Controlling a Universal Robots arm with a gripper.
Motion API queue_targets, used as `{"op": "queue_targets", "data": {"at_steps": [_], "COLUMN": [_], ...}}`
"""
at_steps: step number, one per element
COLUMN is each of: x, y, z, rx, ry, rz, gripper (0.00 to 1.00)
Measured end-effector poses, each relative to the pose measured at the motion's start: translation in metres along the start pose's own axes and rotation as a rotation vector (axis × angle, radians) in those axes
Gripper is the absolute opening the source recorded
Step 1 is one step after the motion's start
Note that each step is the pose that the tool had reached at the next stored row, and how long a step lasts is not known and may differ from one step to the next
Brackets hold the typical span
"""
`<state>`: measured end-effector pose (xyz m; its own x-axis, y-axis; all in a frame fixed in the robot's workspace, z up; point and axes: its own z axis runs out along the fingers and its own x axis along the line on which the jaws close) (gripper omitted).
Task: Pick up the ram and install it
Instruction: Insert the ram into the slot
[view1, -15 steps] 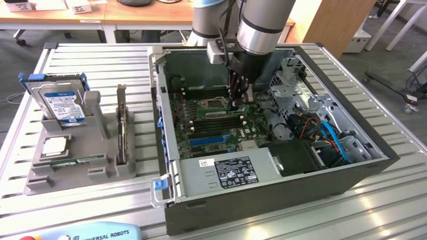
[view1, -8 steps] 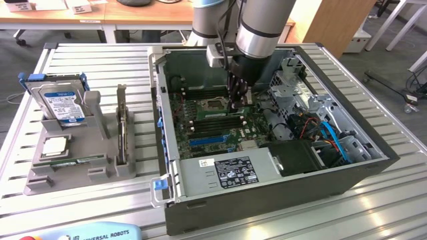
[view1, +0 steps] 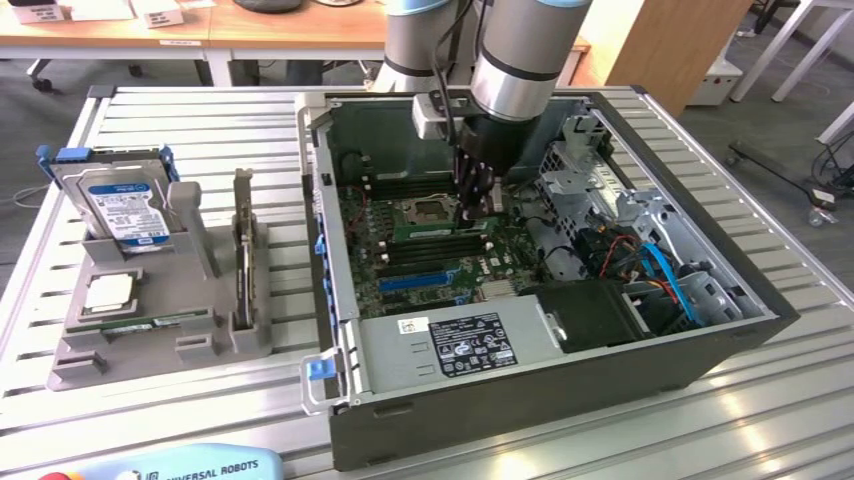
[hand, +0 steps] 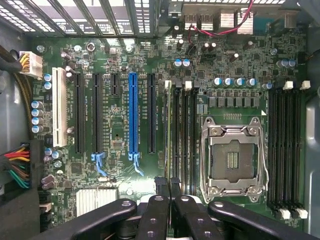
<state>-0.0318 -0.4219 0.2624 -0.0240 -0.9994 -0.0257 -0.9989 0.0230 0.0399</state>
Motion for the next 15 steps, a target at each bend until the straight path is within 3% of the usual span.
{"op": "queue_targets", "data": {"at_steps": [15], "x": [0.0001], "y": [-0.0009], "z": [0.0065], "rx": [0.0], "ry": [0.0], "rz": [-0.001], "gripper": [0.11]}}
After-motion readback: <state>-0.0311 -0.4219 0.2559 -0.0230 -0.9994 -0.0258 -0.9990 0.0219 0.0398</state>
